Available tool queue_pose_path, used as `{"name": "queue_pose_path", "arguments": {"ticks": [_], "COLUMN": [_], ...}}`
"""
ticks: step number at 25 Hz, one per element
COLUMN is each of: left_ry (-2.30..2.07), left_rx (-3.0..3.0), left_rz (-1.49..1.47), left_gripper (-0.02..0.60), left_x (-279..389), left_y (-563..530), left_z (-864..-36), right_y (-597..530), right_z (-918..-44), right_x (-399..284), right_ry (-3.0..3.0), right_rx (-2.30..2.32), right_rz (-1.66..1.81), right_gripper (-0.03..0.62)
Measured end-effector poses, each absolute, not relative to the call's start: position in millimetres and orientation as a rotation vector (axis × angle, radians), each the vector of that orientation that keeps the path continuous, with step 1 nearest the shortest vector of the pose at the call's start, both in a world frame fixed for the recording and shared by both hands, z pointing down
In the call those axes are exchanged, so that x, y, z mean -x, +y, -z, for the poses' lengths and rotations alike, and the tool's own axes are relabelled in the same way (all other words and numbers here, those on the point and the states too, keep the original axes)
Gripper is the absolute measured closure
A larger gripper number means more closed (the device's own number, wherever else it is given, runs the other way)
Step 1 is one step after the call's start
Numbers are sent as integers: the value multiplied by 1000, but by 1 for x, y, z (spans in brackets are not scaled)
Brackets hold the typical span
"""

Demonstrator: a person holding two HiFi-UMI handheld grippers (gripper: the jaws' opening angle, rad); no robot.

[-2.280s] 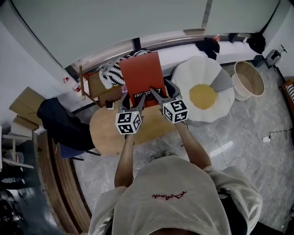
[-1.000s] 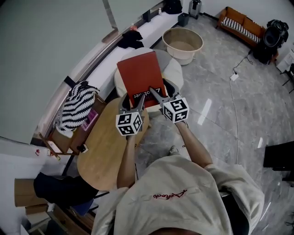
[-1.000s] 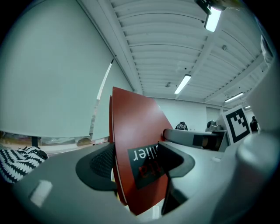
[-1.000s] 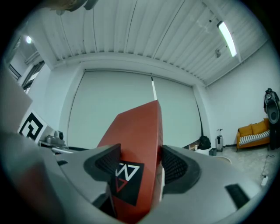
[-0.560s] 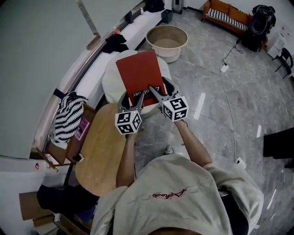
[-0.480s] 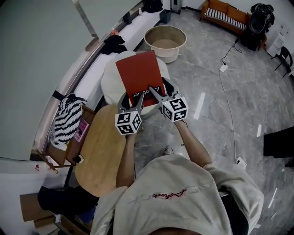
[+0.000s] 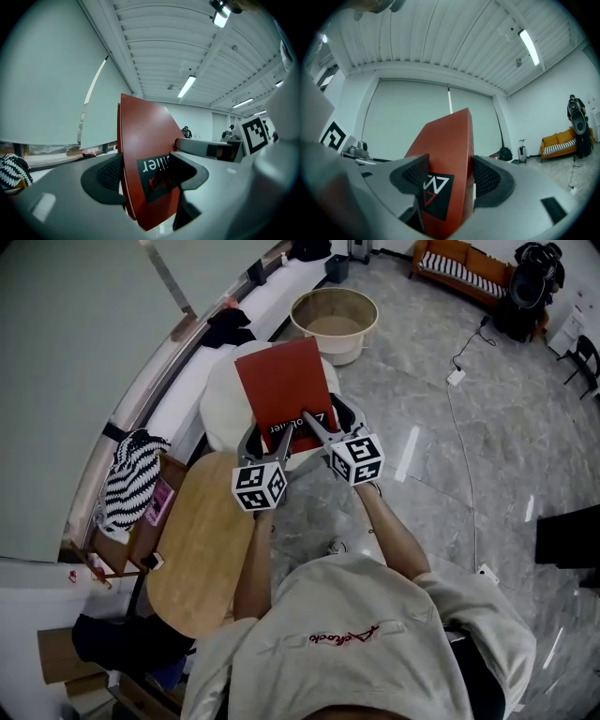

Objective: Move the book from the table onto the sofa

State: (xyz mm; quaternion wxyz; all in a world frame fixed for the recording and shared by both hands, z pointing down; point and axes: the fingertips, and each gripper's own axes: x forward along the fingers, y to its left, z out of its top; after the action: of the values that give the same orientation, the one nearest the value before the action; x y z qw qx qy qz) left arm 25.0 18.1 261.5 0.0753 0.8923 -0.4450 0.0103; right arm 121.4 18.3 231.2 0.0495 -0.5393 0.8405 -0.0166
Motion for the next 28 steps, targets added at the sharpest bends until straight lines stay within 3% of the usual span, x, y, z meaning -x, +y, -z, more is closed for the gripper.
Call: {"name": "queue_pose_path", "arguments": {"ticks": [28], "left_ry": [-1337], "left_rx": [-2658], "left_rz": [-36], "left_gripper": [287], "left_x": [-56], "left_y": [-39], "left_z": [-273], "right_y": [-40], "right_z": [-241], "right_x": [-154], "right_ry": [2572], "right_rx": [1629], "right_rz": [60], "right_gripper": [309]}}
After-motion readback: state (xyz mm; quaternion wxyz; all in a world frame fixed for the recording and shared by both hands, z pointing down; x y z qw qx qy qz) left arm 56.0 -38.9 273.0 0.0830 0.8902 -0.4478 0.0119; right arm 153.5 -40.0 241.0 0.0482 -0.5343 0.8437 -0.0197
